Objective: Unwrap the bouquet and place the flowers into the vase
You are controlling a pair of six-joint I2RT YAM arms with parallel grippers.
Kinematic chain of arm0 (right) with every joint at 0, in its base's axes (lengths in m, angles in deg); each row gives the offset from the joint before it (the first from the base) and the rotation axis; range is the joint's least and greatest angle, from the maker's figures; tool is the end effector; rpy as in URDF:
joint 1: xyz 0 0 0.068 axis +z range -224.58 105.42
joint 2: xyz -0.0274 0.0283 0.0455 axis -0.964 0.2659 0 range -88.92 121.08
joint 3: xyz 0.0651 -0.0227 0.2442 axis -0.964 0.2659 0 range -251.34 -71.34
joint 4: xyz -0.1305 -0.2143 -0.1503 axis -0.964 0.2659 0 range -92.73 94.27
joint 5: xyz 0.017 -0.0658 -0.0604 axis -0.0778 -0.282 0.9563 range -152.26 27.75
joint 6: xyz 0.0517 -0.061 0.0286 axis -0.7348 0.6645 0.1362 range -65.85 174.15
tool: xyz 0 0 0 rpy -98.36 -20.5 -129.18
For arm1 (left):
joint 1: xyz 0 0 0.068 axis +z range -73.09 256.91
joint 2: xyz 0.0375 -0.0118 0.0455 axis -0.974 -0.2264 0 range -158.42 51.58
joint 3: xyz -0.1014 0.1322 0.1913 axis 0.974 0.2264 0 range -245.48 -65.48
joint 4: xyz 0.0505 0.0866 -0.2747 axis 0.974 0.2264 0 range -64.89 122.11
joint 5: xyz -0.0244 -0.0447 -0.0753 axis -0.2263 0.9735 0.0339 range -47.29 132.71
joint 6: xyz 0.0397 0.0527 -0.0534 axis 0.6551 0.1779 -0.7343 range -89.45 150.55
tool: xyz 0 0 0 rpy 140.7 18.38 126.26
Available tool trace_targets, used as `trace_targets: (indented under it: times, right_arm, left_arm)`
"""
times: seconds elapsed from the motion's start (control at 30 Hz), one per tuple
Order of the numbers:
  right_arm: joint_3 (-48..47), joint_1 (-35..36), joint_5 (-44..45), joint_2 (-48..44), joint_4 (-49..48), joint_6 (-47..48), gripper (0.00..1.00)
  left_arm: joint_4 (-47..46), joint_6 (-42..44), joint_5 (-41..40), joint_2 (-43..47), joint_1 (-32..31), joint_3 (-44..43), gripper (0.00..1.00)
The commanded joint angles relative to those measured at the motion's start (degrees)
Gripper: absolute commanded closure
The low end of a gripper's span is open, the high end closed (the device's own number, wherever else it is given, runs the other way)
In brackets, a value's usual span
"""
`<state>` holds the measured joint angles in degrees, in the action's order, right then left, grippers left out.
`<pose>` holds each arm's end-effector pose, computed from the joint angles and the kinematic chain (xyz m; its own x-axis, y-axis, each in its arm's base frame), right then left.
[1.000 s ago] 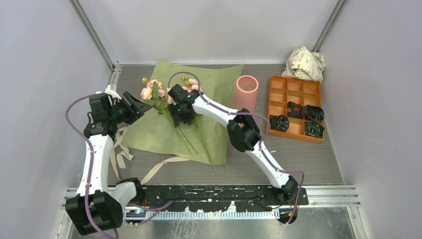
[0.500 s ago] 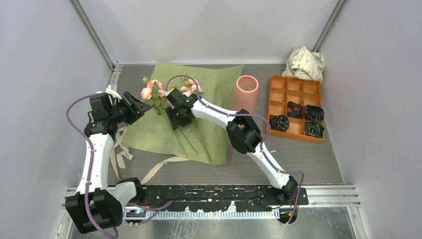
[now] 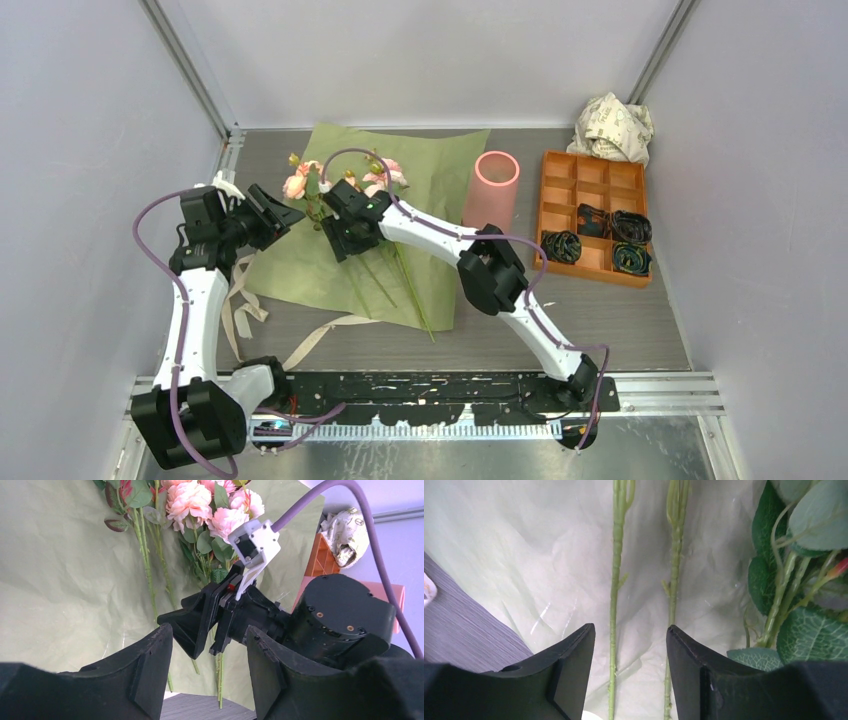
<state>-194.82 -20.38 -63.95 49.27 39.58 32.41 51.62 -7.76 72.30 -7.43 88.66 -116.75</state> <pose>0.3298 0.4611 0.1391 -0.7596 -0.4202 -0.4964 -0.5800 0.7830 0.2247 0.2938 0.0234 0.2668 -0.5703 -0.6691 -0.4765 -0.1668 0.6623 -0.7304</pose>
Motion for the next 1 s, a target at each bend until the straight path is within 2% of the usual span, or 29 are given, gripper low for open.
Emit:
trace_targets:
  times: [0.0,0.23,0.4,0.47,0.6,0.67,0.8,0.97]
  right_arm:
    - [-5.3,-0.3,0.0,1.9,0.4,-1.2,0.40]
    - [-11.8,-0.2,1.5,7.2,4.0,0.2,0.40]
    - [-11.8,-0.2,1.5,8.3,4.2,0.1,0.41]
    - [-10.6,-0.3,3.0,7.9,3.5,0.0,0.49]
    - [-9.4,-0.2,3.9,7.5,3.1,0.4,0.77]
    - [-9.2,-0.2,4.1,7.4,3.1,0.6,0.86]
    - [-8.3,-0.2,5.0,5.7,2.8,1.1,0.99]
    - [-4.0,0.1,4.5,-1.6,2.5,1.4,0.99]
  left_arm:
    - [-2.1,1.0,0.8,0.4,-0.1,-0.1,0.44]
    - [-2.4,1.0,0.9,-0.2,-0.1,-0.1,0.44]
    - [-2.5,1.1,0.9,-0.2,-0.1,0.3,0.44]
    - [-2.7,1.1,0.8,-0.4,-0.1,0.5,0.44]
    - [-3.2,0.8,1.1,-0.8,-0.1,0.9,0.44]
    - [-3.3,0.7,1.4,-0.9,-0.1,1.1,0.44]
    - [-3.1,0.6,1.4,-0.5,-0.1,1.0,0.44]
    - [-2.7,0.9,1.0,0.1,-0.1,0.9,0.44]
